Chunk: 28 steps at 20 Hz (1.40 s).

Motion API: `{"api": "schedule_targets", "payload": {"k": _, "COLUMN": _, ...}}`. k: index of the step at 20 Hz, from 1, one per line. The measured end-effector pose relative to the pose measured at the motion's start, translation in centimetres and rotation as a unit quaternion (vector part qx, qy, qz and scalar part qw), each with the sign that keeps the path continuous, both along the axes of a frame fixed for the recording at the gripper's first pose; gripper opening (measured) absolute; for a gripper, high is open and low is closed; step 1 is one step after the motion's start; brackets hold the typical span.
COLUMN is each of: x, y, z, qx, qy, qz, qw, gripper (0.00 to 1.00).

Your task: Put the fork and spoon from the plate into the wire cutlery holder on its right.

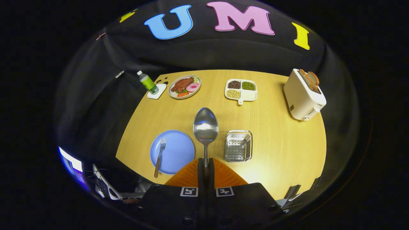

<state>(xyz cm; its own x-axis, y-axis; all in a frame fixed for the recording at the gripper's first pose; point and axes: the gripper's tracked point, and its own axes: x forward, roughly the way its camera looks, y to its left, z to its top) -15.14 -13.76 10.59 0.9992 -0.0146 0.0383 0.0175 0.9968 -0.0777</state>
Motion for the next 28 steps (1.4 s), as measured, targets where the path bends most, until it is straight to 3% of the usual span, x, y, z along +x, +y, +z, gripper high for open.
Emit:
{"api": "schedule_targets", "payload": {"k": 7, "x": -0.2, "y": -2.0, "z": -1.4, "qx": 0.0, "qy": 0.031, "qz": -0.012, "qw": 0.999, "gripper": 0.06}}
{"api": "schedule_targets", "payload": {"k": 15, "x": 1.2, "y": -6.2, "z": -3.5, "qx": -0.013, "qy": 0.129, "qz": -0.043, "qw": 0.991, "gripper": 0.05}}
{"api": "schedule_targets", "payload": {"k": 28, "x": 6.8, "y": -10.0, "z": -4.7, "qx": -0.062, "qy": 0.291, "qz": -0.063, "qw": 0.953, "gripper": 0.06}}
